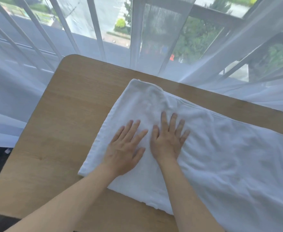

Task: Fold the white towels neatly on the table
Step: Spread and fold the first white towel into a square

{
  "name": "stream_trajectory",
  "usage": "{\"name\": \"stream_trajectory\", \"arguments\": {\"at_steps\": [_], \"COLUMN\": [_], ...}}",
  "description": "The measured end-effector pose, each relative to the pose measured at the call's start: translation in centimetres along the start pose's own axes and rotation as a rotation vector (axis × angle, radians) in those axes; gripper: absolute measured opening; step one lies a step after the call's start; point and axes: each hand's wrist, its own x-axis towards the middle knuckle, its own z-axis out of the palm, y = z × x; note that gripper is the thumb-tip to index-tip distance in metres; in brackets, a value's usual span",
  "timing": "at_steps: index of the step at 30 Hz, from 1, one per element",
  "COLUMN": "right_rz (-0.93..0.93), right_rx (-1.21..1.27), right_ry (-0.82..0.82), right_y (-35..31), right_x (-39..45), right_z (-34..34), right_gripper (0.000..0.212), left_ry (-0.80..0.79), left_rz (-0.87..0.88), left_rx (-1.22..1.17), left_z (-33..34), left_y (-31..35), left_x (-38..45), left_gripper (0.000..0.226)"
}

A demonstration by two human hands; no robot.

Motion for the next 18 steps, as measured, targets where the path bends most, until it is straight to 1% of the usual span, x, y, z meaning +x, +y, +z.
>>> {"name": "stream_trajectory", "arguments": {"at_steps": [2, 5, 8, 9, 11, 13, 15, 18], "right_rz": [-0.037, -0.098, -0.187, -0.199, -0.163, -0.118, -0.123, -0.144], "right_rx": [-0.075, -0.124, -0.074, -0.038, 0.021, -0.001, -0.043, -0.044], "right_ry": [-0.013, -0.051, -0.129, -0.123, -0.052, 0.023, 0.042, 0.042], "right_y": [0.2, 1.0, 1.4, 1.6, 2.5, 3.9, 4.8, 4.5], "right_x": [1.6, 4.2, 5.4, 5.2, 3.5, 1.0, -0.2, 0.7], "right_z": [0.2, -0.4, -1.7, -1.9, -1.9, -1.2, -0.4, -0.4], "right_gripper": [0.061, 0.063, 0.062, 0.061, 0.059, 0.061, 0.062, 0.060], "left_ry": [-0.059, -0.068, -0.096, -0.107, -0.118, -0.115, -0.118, -0.134], "left_rz": [0.014, 0.016, 0.001, -0.010, -0.027, -0.035, -0.019, 0.034], "left_rx": [0.109, 0.157, 0.175, 0.177, 0.168, 0.163, 0.168, 0.166], "left_z": [1.1, 1.7, 1.6, 1.6, 1.5, 1.5, 1.8, 2.2], "left_y": [-0.1, -0.4, -0.3, -0.1, 0.2, 0.4, 0.5, 1.2], "left_x": [-0.1, -0.5, -0.5, -0.5, -0.4, 0.2, 1.7, 5.1], "left_gripper": [0.064, 0.065, 0.065, 0.066, 0.066, 0.065, 0.065, 0.064]}}
